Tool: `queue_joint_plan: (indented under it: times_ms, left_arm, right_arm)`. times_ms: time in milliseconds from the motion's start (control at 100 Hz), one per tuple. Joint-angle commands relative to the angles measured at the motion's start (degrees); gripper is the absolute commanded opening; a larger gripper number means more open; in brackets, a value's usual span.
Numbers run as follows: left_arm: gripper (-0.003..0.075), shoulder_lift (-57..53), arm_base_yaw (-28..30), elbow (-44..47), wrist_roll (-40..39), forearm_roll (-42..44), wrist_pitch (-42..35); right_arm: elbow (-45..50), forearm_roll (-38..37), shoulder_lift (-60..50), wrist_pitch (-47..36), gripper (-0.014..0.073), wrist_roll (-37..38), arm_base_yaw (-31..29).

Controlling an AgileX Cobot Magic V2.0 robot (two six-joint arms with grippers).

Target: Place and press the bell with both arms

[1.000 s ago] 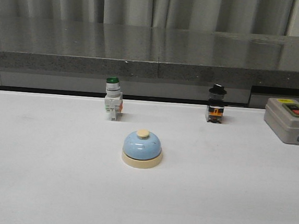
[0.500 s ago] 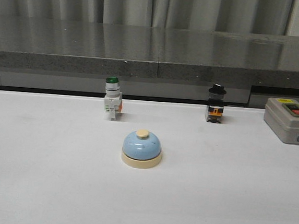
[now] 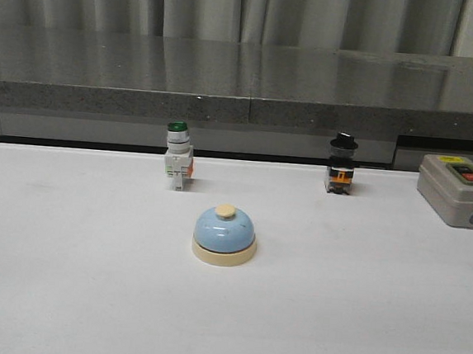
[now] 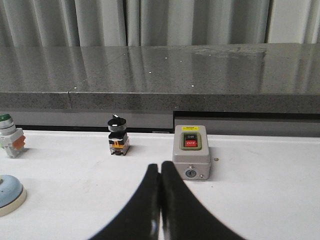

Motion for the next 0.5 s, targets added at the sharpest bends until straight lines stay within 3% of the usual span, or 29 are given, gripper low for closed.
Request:
queue_joint_plan:
  times_ms: [0,270,490]
  left_arm:
    - [-0.0019,-1.7,0.1,2.4,-0.4,0.0,-5.1]
    - [-0.0020,-1.7,0.1,2.4,-0.4,0.0,-5.1]
    - [-0.0020,-1.7,0.1,2.4,-0.4,0.0,-5.1]
  right_arm:
    - [-0.9,-0.8,-1.1,-4.8,-0.0060,-0.2,-0.4]
    - [-1.3,-0.5,-1.1,-9.8,-0.0060,-0.1,-0.4]
    - [-9.7,2.8,3.9,-1.2,-0.0060,1.8,-0.4]
